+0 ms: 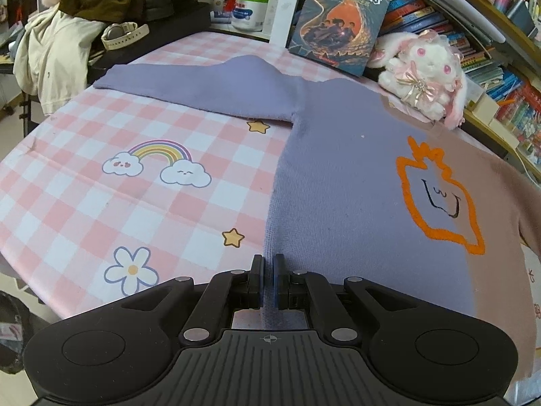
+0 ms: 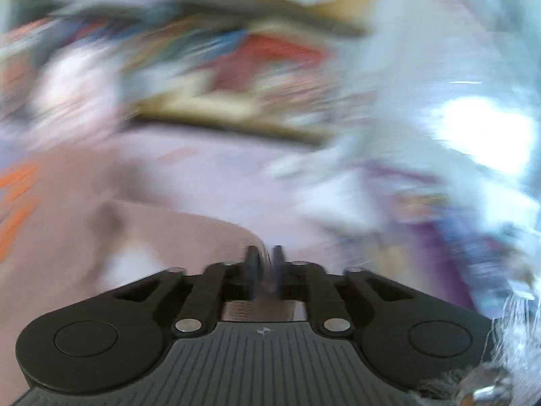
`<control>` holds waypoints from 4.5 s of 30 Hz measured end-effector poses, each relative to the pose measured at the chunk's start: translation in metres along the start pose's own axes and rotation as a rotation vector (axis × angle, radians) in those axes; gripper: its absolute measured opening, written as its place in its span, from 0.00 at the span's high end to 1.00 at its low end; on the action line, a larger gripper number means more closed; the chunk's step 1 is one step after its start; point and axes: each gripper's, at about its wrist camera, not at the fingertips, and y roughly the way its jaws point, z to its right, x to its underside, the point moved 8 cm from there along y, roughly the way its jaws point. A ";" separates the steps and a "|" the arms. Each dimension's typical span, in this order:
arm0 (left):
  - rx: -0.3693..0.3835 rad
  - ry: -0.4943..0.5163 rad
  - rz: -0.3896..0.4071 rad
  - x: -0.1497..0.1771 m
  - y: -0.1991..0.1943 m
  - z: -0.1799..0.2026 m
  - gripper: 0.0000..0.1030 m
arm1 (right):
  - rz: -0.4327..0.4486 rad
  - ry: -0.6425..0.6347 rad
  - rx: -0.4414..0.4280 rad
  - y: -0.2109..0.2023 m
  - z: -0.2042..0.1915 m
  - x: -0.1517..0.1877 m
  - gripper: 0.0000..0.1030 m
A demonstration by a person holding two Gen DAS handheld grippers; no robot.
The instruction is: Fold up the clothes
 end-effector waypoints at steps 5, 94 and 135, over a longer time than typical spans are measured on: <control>0.008 -0.008 -0.005 0.000 0.000 -0.001 0.96 | -0.010 -0.020 -0.211 -0.014 -0.023 0.009 0.46; 0.053 0.021 0.023 -0.004 -0.024 -0.010 0.78 | -0.285 -0.058 -0.565 -0.107 -0.154 0.087 0.57; 0.390 0.583 -0.019 -0.014 -0.021 0.031 0.28 | -0.245 0.043 -0.270 -0.188 -0.239 0.093 0.12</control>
